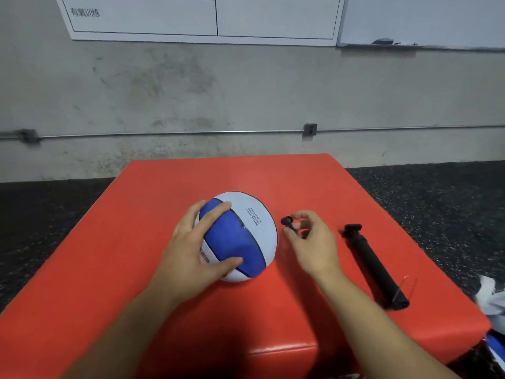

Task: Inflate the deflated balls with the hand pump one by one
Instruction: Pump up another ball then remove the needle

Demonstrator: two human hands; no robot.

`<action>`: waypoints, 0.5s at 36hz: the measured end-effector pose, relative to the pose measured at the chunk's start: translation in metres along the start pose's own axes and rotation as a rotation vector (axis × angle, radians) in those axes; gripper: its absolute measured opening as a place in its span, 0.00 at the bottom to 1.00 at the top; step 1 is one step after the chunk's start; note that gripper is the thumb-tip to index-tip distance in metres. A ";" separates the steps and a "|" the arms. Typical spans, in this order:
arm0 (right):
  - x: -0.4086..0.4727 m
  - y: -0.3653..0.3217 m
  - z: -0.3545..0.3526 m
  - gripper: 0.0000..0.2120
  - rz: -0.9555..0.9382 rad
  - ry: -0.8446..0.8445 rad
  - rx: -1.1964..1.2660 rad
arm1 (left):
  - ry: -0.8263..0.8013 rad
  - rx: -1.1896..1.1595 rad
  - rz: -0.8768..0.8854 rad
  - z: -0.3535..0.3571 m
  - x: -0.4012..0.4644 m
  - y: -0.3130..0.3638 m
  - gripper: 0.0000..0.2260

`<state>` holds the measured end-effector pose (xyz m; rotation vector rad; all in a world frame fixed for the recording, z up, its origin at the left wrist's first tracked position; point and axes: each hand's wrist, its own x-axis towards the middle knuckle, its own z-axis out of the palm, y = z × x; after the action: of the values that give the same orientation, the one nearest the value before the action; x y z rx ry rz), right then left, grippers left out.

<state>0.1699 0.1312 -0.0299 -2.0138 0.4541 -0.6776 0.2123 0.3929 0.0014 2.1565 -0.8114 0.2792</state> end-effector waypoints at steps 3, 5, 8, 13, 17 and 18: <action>-0.003 0.009 0.016 0.12 0.050 -0.089 -0.065 | -0.025 -0.027 0.007 -0.018 -0.005 -0.010 0.45; -0.006 0.013 0.025 0.11 0.069 -0.140 -0.109 | -0.040 -0.053 0.004 -0.028 -0.009 -0.017 0.44; -0.008 0.009 0.032 0.09 0.047 -0.165 -0.029 | -0.042 -0.089 -0.010 -0.033 -0.013 -0.027 0.44; -0.018 -0.030 0.031 0.16 0.006 -0.290 0.299 | -0.035 -0.165 -0.039 -0.029 -0.014 -0.036 0.40; -0.030 -0.044 0.029 0.22 0.043 -0.445 0.448 | 0.013 -0.388 -0.133 -0.019 -0.011 -0.032 0.31; -0.032 -0.044 0.028 0.23 0.048 -0.441 0.461 | 0.032 -0.435 -0.170 -0.016 -0.010 -0.033 0.31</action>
<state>0.1647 0.1902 -0.0123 -1.6388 0.0710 -0.2587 0.2267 0.4252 -0.0119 1.7904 -0.6007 0.0427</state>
